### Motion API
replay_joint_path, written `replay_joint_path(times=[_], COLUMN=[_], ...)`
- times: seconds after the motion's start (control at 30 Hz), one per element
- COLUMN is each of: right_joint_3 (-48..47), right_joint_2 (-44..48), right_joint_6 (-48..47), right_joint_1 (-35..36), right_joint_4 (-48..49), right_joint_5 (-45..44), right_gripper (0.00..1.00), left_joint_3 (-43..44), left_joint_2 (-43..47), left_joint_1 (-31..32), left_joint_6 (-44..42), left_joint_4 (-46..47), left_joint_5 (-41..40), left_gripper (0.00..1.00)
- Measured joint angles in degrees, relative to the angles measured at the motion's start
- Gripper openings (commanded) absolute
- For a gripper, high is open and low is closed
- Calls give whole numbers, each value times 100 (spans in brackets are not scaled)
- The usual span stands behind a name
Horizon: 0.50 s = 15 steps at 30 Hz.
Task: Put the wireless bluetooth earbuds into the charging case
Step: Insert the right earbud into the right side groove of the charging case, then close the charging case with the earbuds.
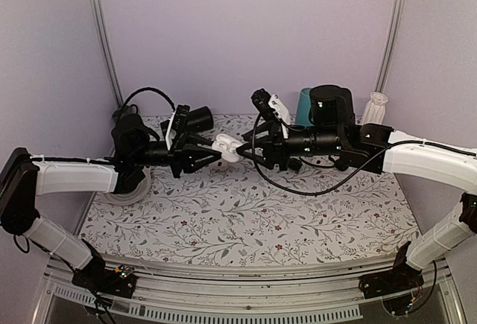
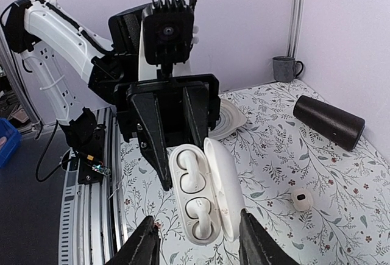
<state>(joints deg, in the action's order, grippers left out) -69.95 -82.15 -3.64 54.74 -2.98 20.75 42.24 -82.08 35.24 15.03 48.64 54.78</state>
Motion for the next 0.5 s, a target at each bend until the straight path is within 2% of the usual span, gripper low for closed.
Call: replay_joint_path(times=[0.27,0.5], right_joint_3=[-76,-417], right_joint_2=[-11,-391], right_joint_6=[588,1019], right_joint_1=[-328,-584], right_joint_4=[-7,-55], right_joint_5=[-422,-533], right_gripper=[49,50], left_joint_3=[0,2], left_joint_2=[17,144], left_joint_1=[0,2], left_joint_6=[-59,-175], left_joint_4=[-11,-61], left_joint_5=[114,306], left_gripper=[0,0])
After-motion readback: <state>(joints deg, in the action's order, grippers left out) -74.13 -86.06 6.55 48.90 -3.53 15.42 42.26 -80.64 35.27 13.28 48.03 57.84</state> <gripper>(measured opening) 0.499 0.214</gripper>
